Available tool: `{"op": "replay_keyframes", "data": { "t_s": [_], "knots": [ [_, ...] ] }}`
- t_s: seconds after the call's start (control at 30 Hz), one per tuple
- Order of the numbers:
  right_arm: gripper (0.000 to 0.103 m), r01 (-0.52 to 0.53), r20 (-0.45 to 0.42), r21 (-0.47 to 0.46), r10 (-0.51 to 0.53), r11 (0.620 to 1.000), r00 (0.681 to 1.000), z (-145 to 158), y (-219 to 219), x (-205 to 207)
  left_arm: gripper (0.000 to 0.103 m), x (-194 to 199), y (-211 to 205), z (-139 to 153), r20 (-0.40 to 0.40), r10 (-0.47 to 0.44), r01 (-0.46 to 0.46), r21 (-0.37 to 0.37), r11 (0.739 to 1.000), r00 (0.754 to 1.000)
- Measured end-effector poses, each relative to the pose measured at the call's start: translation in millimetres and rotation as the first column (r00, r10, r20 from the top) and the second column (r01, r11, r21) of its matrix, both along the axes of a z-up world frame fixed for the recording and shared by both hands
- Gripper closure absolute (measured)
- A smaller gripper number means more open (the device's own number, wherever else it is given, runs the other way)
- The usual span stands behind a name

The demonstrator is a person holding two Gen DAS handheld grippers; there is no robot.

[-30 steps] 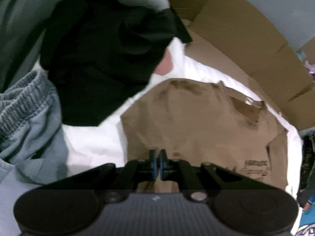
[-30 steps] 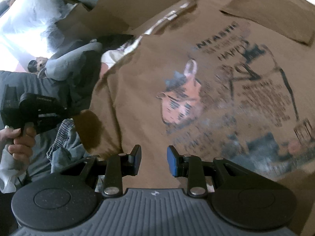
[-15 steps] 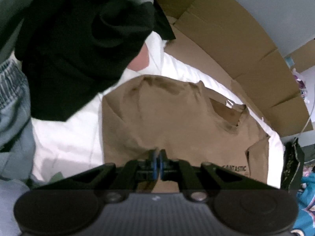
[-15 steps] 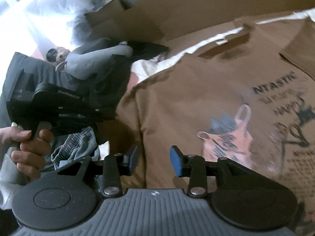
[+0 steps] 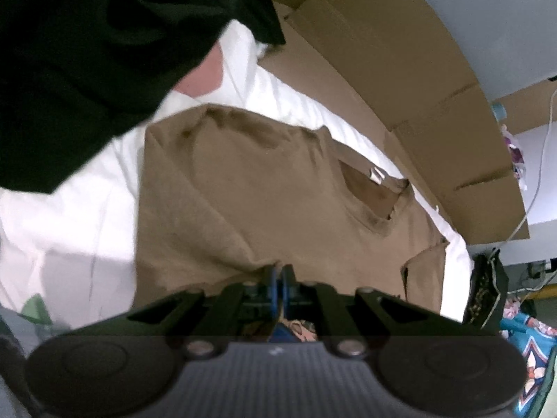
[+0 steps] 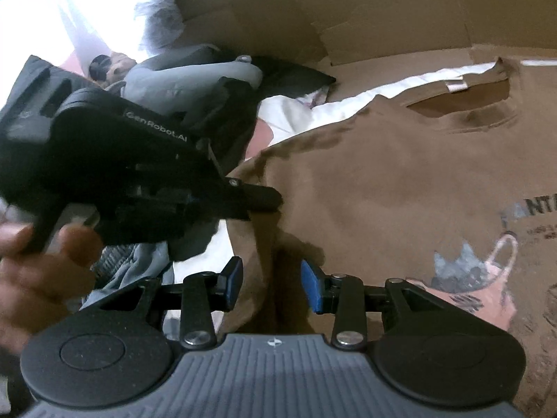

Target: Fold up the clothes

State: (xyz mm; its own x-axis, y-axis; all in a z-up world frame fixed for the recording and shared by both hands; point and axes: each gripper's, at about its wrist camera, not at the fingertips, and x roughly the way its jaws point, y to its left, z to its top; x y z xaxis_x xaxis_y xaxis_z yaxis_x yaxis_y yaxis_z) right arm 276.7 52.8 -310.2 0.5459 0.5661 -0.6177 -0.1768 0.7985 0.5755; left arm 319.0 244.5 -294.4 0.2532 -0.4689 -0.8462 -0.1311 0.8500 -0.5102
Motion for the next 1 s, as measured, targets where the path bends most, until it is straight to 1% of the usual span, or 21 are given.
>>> {"op": "replay_keyframes", "data": {
  "t_s": [0.13,0.2,0.23,0.27,0.3,0.37,0.4,0.47,0.5,0.53,0.63,0.7,0.73,0.83,1.0],
  "knots": [
    [0.06,-0.005,0.012,-0.022,0.005,1.0,1.0,-8.6,6.9,10.6,0.099,2.7,-9.0,-4.8,-0.028,-0.029,0.029,-0.021,0.999,0.999],
    [0.074,0.005,0.004,-0.023,-0.005,1.0,1.0,-14.4,6.4,14.5,0.093,3.9,-14.3,-5.7,-0.049,-0.064,0.064,-0.018,0.998,0.997],
    [0.092,0.006,0.001,-0.017,-0.006,1.0,1.0,-17.5,5.5,16.3,0.089,4.2,-15.2,-4.4,-0.055,-0.075,0.075,-0.005,0.997,0.996],
    [0.101,0.004,-0.002,-0.008,-0.004,1.0,1.0,-20.6,4.6,17.8,0.087,4.5,-16.1,-3.1,-0.061,-0.086,0.087,0.008,0.996,0.994],
    [0.101,0.005,-0.001,0.001,-0.005,1.0,1.0,-22.8,3.3,18.0,0.086,5.2,-15.5,0.4,-0.056,-0.097,0.099,0.021,0.995,0.994],
    [0.101,0.013,0.007,0.009,-0.013,1.0,1.0,-25.5,0.3,17.1,0.077,8.6,-10.1,9.8,-0.036,-0.102,0.104,0.059,0.993,0.994],
    [0.101,0.018,0.005,0.011,-0.018,1.0,1.0,-26.4,-1.0,16.7,0.068,10.7,-6.6,15.5,-0.023,-0.1,0.102,0.083,0.991,0.995],
    [0.101,0.027,-0.002,0.019,-0.027,0.999,1.0,-27.6,-4.0,15.9,0.05,16.8,1.1,28.3,0.011,-0.09,0.087,0.155,0.984,0.996],
    [0.101,0.03,-0.004,0.021,-0.03,0.999,1.0,-27.7,-5.3,15.5,0.047,20.0,4.1,32.9,0.021,-0.089,0.084,0.192,0.978,0.996],
    [0.101,0.031,-0.003,0.022,-0.031,0.999,1.0,-27.1,-6.3,15.0,0.045,23.2,7.2,37.5,0.031,-0.089,0.079,0.228,0.97,0.996],
    [0.101,0.029,0.009,0.021,-0.03,0.999,1.0,-23.9,-8.4,13.6,0.045,34.1,16.9,46.0,0.055,-0.068,0.049,0.298,0.953,0.996],
    [0.101,0.031,0.012,0.023,-0.031,0.999,0.999,-22.8,-9.2,14.4,0.043,42.7,15.9,46.5,0.068,-0.086,0.058,0.339,0.939,0.994],
    [0.101,0.032,0.013,0.024,-0.032,0.999,0.999,-22.2,-9.9,14.2,0.04,47.6,14.5,46.0,0.073,-0.101,0.068,0.359,0.931,0.992],
    [0.101,0.033,0.017,0.02,-0.033,0.999,0.999,-20.6,-12.0,12.6,0.039,63.0,11.1,37.3,0.06,-0.137,0.104,0.387,0.916,0.989],
    [0.101,0.036,0.022,0.017,-0.036,0.999,0.999,-18.9,-15.2,13.2,0.039,86.5,6.6,8.9,0.035,-0.133,0.104,0.445,0.89,0.991]
  ]
}}
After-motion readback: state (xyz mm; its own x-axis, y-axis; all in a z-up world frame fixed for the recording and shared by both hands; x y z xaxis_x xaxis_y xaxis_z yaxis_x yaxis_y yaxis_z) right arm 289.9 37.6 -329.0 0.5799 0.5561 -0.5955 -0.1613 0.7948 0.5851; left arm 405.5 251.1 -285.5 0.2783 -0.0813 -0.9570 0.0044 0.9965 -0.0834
